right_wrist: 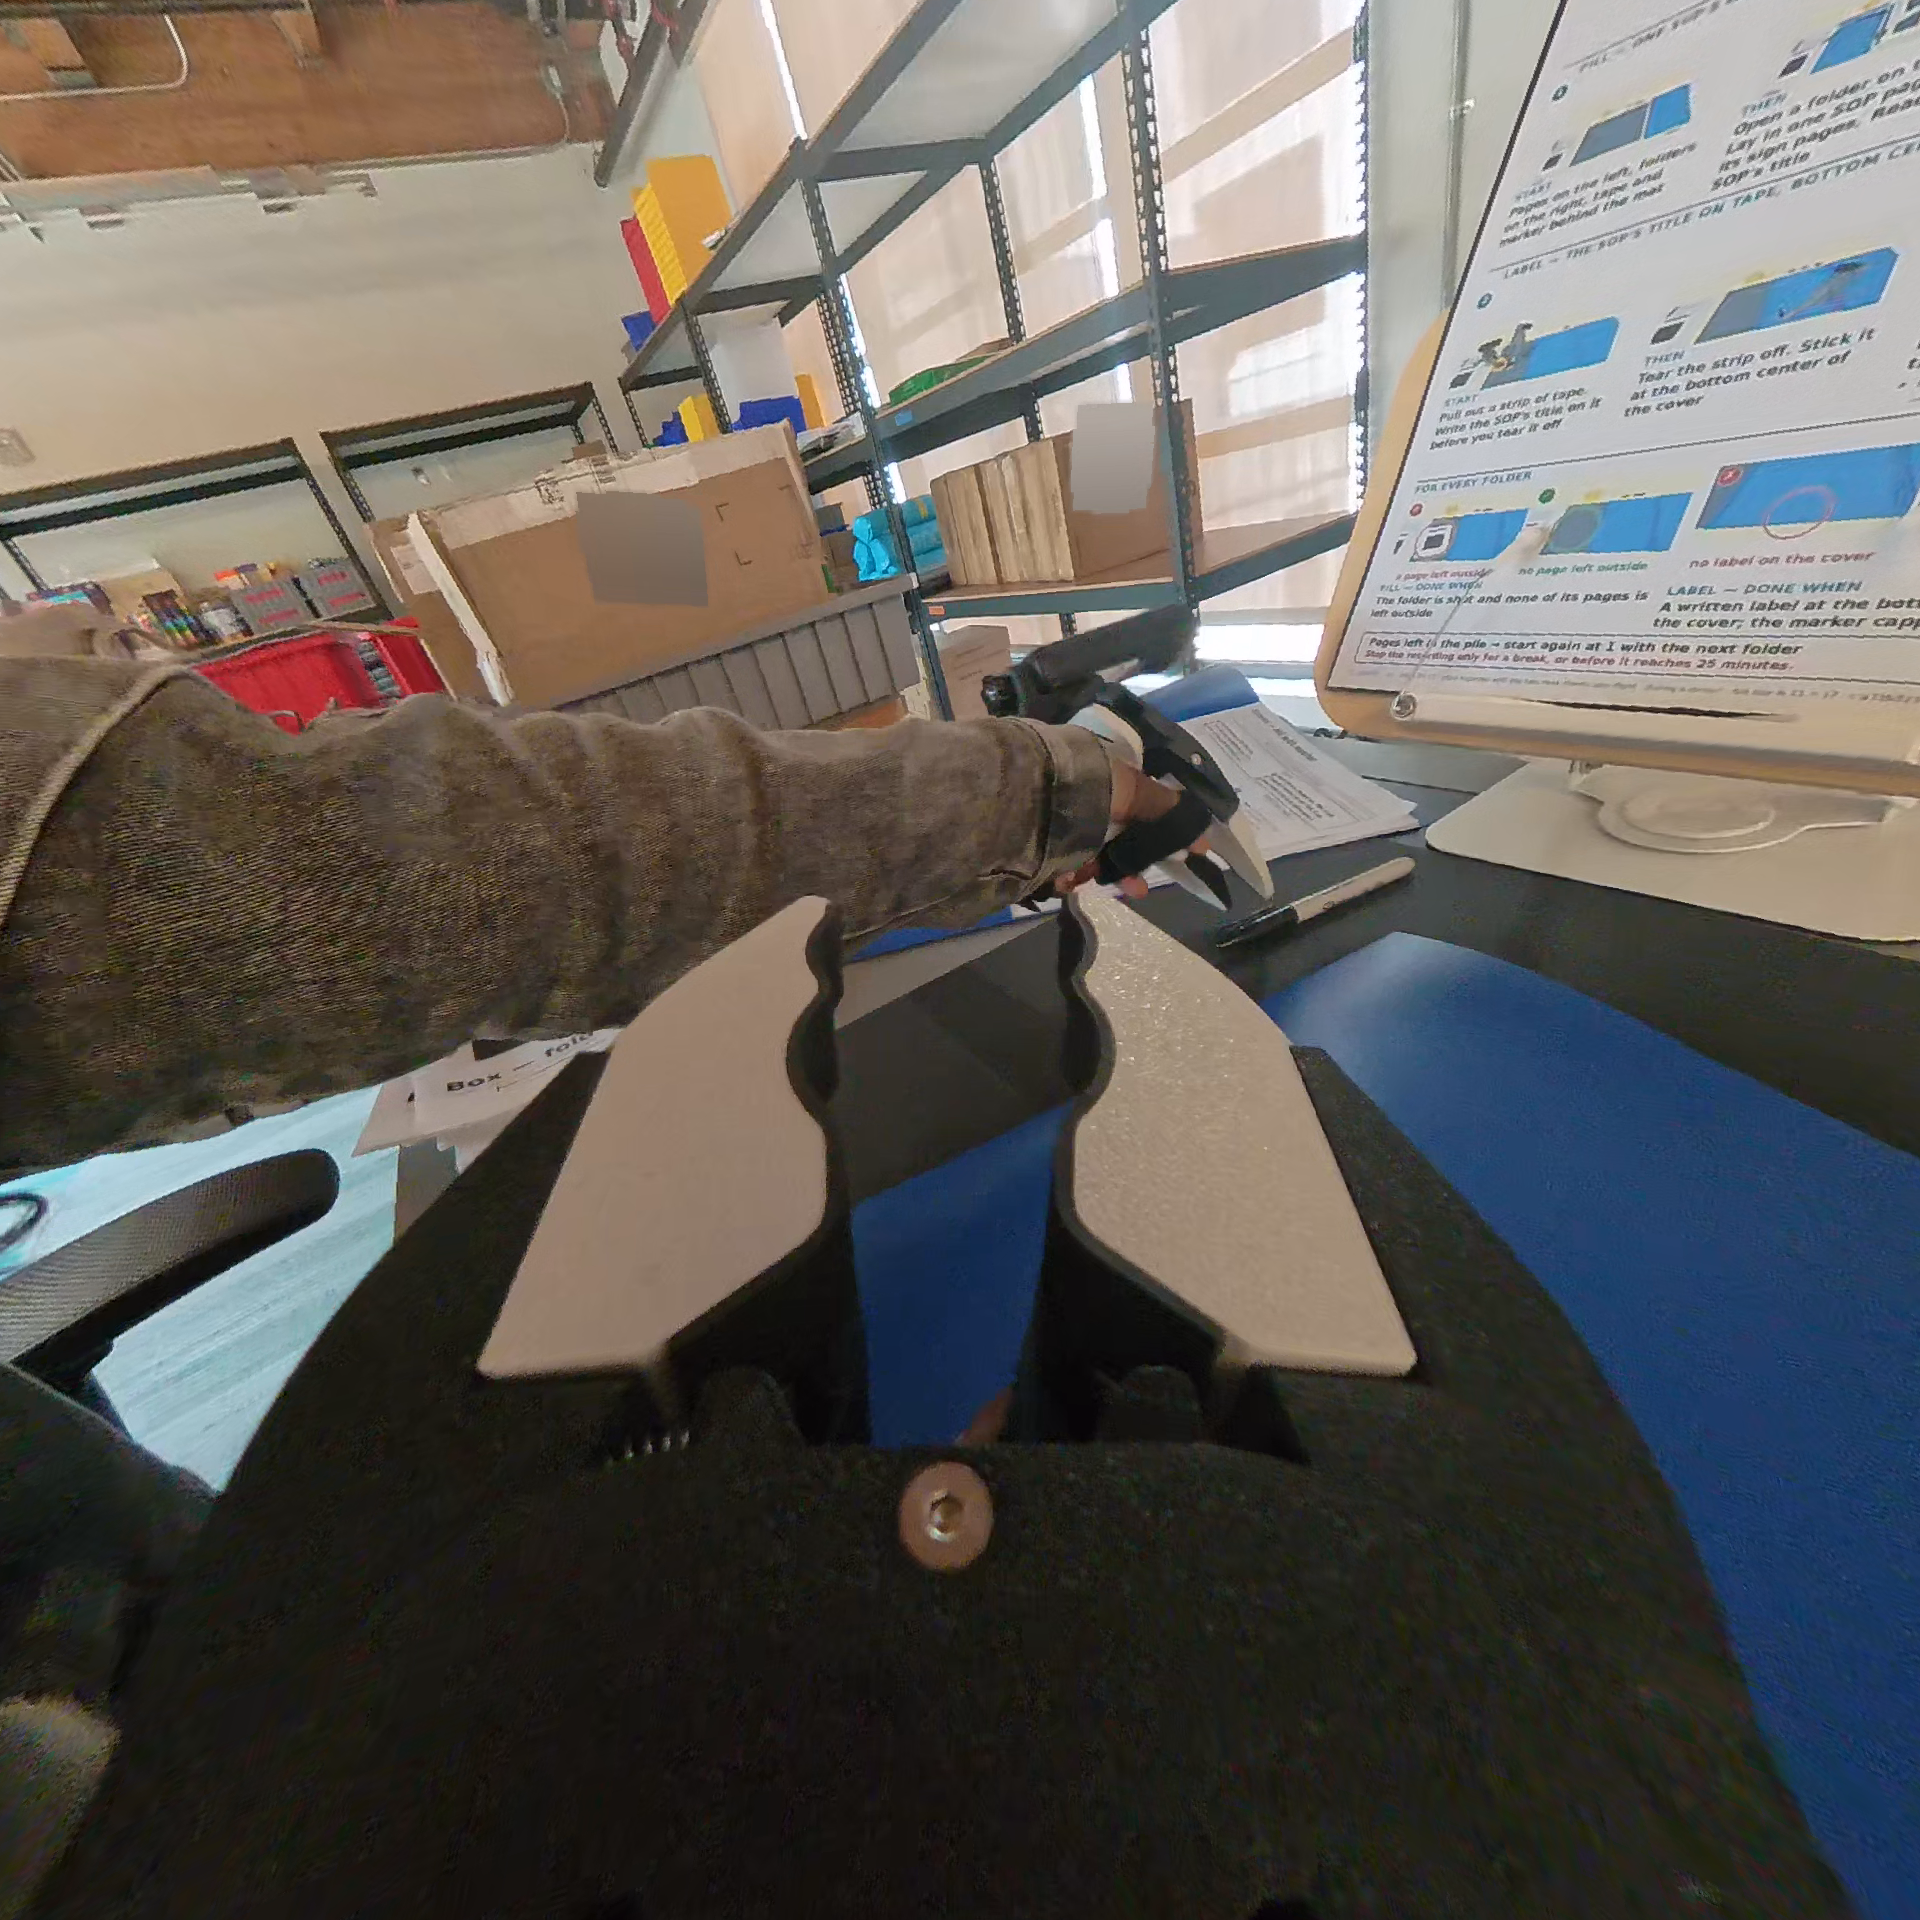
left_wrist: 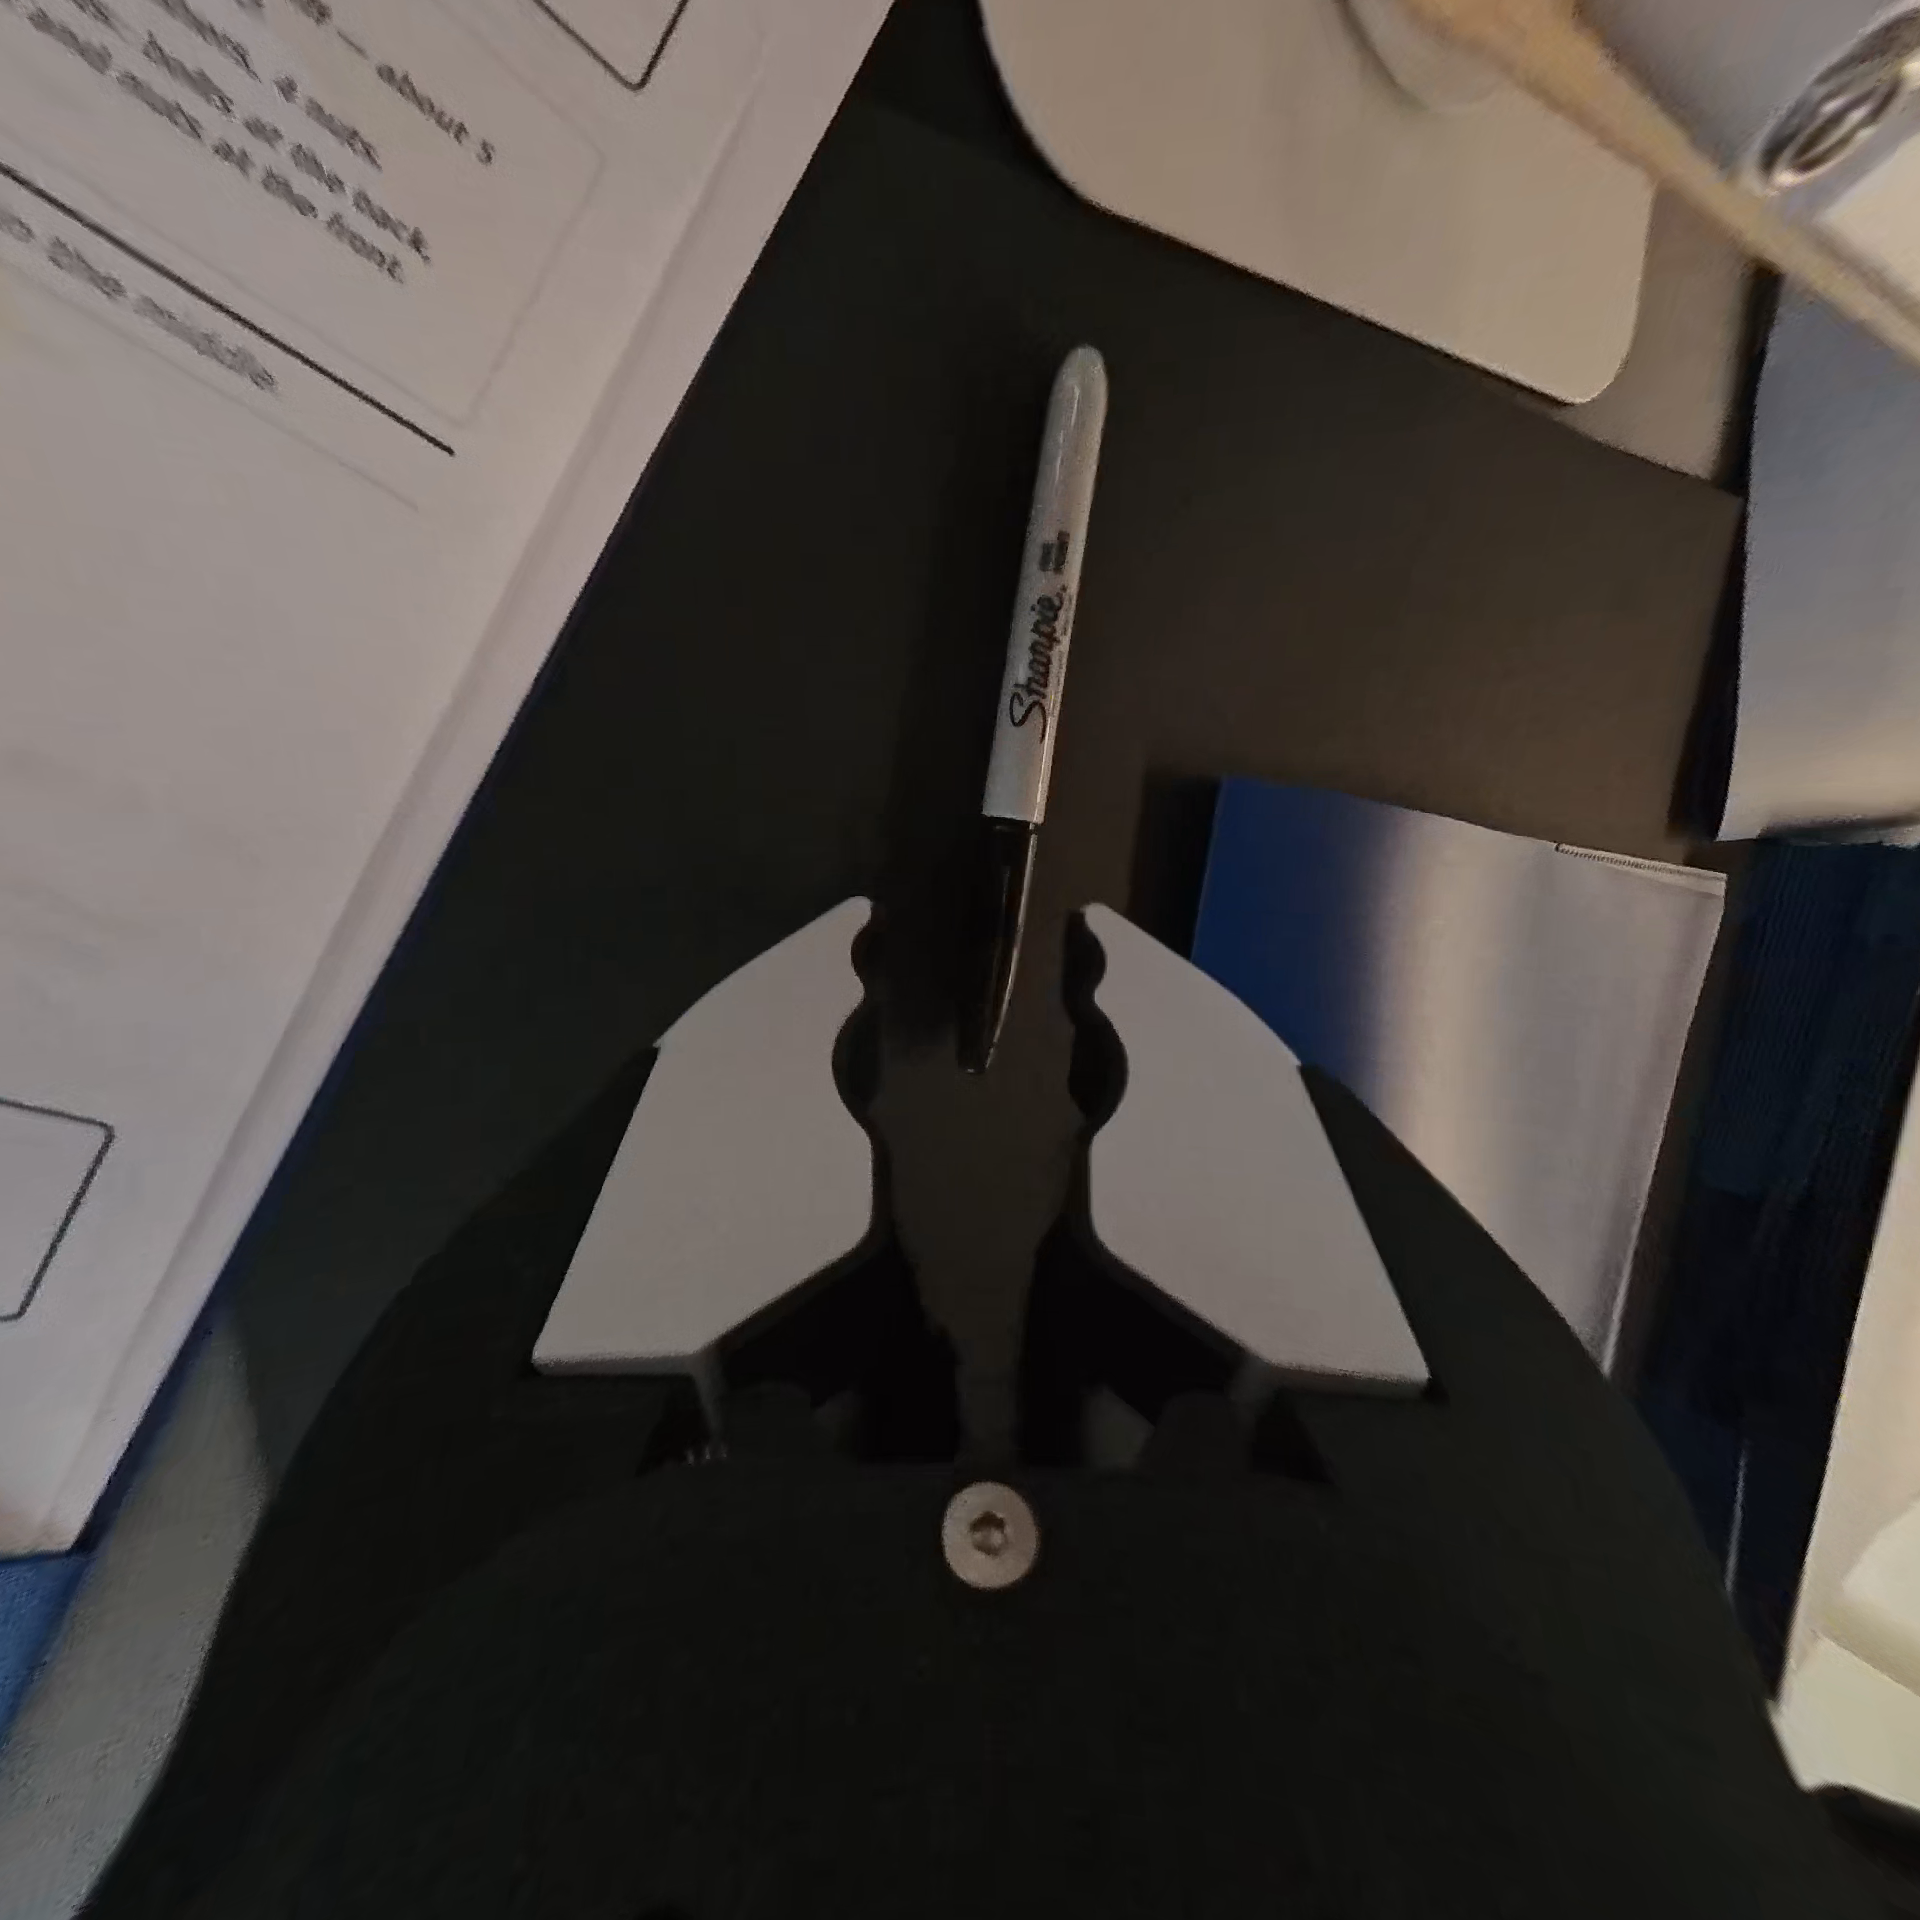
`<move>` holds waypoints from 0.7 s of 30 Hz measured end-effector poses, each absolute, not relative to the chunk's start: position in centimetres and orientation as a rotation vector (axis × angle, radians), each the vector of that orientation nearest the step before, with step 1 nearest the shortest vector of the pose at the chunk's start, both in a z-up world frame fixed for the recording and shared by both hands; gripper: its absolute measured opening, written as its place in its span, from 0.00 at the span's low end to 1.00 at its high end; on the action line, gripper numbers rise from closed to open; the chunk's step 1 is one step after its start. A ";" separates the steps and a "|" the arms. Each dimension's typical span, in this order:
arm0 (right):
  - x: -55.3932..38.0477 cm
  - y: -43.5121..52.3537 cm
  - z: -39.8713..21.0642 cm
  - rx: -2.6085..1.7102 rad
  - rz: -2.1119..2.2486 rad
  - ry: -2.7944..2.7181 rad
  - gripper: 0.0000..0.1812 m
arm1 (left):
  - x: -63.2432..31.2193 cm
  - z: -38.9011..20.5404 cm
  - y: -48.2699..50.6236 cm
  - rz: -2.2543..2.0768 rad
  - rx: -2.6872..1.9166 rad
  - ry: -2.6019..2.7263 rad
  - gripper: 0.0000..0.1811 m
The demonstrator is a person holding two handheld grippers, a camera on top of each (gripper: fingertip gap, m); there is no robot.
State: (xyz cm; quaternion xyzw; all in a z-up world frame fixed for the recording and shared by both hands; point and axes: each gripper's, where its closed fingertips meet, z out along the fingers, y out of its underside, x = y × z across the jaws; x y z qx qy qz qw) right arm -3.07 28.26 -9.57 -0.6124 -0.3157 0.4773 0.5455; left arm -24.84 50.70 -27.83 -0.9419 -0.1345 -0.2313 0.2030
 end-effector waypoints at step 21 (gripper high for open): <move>6.7 11.1 -25.4 -1.499 0.226 -1.760 0.40 | -5.3 -21.4 14.0 -0.532 -1.812 1.145 0.53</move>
